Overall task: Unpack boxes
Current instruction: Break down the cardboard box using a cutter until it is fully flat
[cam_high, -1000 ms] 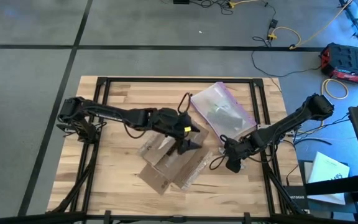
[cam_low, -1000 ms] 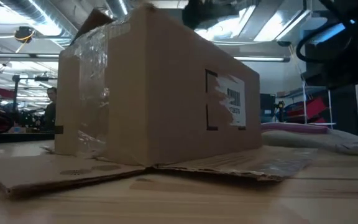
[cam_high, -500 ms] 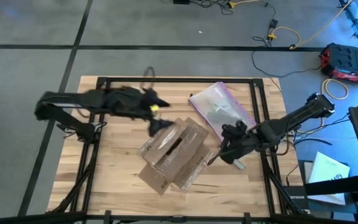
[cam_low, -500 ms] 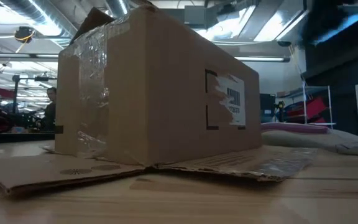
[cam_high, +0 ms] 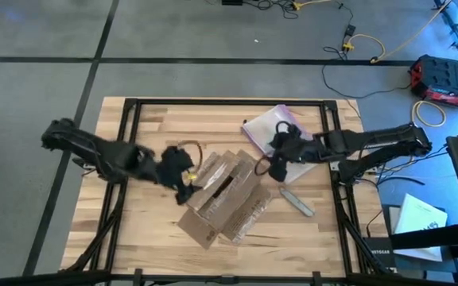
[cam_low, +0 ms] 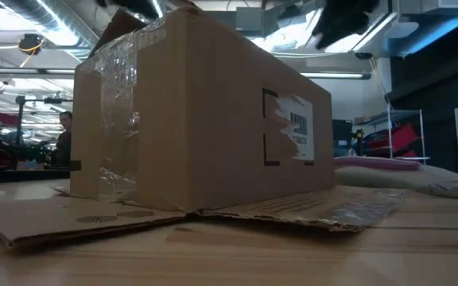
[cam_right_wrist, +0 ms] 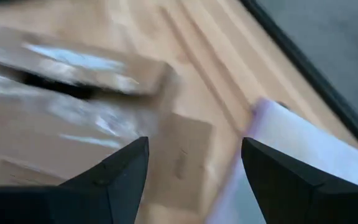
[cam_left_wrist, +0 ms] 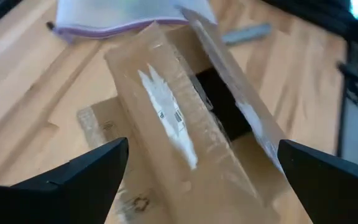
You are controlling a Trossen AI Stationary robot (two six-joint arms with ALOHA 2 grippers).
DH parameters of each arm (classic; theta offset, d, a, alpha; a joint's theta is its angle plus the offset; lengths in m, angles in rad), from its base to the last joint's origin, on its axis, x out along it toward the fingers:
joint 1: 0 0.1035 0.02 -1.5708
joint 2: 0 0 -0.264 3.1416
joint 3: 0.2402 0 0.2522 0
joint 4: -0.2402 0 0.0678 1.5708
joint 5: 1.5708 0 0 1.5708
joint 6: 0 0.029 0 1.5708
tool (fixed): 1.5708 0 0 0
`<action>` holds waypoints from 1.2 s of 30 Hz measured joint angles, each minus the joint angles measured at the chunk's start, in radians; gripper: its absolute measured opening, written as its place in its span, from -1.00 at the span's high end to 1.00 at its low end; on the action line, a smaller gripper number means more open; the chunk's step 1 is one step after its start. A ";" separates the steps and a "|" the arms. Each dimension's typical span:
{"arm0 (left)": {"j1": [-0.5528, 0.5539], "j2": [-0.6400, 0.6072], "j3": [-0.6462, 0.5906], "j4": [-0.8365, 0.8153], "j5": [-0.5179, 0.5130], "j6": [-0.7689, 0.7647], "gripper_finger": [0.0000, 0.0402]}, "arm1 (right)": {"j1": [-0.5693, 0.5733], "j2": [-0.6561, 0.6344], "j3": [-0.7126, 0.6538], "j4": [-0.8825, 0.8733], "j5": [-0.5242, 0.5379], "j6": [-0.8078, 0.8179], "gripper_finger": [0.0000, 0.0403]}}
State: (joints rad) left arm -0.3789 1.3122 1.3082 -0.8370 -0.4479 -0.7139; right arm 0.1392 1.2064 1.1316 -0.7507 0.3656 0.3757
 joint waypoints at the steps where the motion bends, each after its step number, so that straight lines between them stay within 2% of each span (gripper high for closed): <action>1: -0.033 0.001 -0.037 0.033 -0.052 -0.055 -0.99 | -0.013 0.000 0.000 0.040 -0.042 -0.032 -0.19; 3: -0.089 -0.003 -0.102 0.099 -0.141 -0.180 -0.99 | -0.025 0.000 0.000 0.120 -0.099 -0.098 -0.19; 6: -0.156 -0.003 -0.203 0.235 -0.241 -0.358 -0.99 | -0.030 0.000 0.000 0.197 -0.113 -0.199 -0.19; 10: -0.220 -0.002 -0.308 0.491 -0.392 -0.439 -0.99 | -0.029 0.000 0.000 0.240 -0.113 -0.311 -0.19; 13: -0.232 -0.003 -0.364 0.608 -0.396 -0.430 -0.99 | -0.029 0.000 0.000 0.239 -0.113 -0.335 -0.19; 22: -0.166 -0.001 -0.385 0.612 -0.398 -0.349 -0.99 | -0.028 0.003 0.000 0.284 -0.113 -0.334 -0.19; 25: -0.132 -0.001 -0.385 0.623 -0.386 -0.423 -0.99 | -0.028 0.003 0.000 0.314 -0.125 -0.285 -0.19; 27: -0.127 -0.001 -0.387 0.689 -0.384 -0.410 -0.99 | -0.028 0.003 0.000 0.335 -0.156 -0.272 -0.19; 31: -0.175 0.008 -0.385 0.852 -0.380 -0.248 -0.99 | -0.028 0.022 0.000 0.334 -0.255 -0.277 -0.19; 36: -0.249 0.009 -0.385 0.797 -0.379 -0.241 -0.99 | -0.028 0.128 0.064 0.246 -0.384 -0.338 -0.19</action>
State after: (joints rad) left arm -0.6274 1.3216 0.9234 -0.0400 -0.8265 -0.9549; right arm 0.1108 1.3343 1.1954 -0.5050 -0.0180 0.0376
